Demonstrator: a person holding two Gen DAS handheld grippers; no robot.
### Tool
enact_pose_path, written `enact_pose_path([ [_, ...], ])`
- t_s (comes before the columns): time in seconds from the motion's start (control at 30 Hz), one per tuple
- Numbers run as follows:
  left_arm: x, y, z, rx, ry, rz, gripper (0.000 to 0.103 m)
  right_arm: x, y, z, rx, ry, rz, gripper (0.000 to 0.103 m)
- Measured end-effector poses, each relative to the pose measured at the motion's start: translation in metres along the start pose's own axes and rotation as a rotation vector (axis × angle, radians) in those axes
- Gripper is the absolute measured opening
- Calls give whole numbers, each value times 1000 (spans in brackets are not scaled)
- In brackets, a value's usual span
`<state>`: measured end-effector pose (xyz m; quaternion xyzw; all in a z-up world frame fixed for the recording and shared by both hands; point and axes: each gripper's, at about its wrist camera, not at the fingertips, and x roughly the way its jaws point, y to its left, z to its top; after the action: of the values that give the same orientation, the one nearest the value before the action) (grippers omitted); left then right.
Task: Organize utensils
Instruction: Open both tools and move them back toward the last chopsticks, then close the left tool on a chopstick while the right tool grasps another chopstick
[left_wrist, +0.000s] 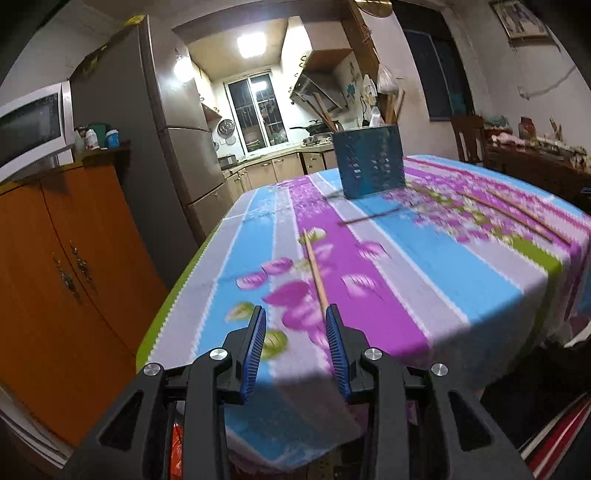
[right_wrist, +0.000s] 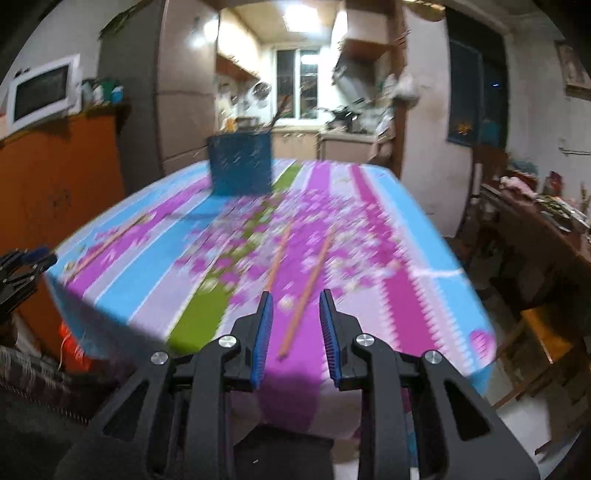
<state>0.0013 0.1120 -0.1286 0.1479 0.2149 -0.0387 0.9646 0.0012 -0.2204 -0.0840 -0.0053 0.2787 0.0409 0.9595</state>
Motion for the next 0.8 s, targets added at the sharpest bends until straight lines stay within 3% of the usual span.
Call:
enact_pose_path([
  [0.2,-3,-18,-13,18,-11,21,39,14,25,-29,-75,24,-55,25],
  [0.53,15,-21,-20,1,9,22,39,35,17,-37,-4,11,-157,25],
  [0.8,27,-16,-21,-58,16,-43,37,38,18,-37,5,0,-181,22],
])
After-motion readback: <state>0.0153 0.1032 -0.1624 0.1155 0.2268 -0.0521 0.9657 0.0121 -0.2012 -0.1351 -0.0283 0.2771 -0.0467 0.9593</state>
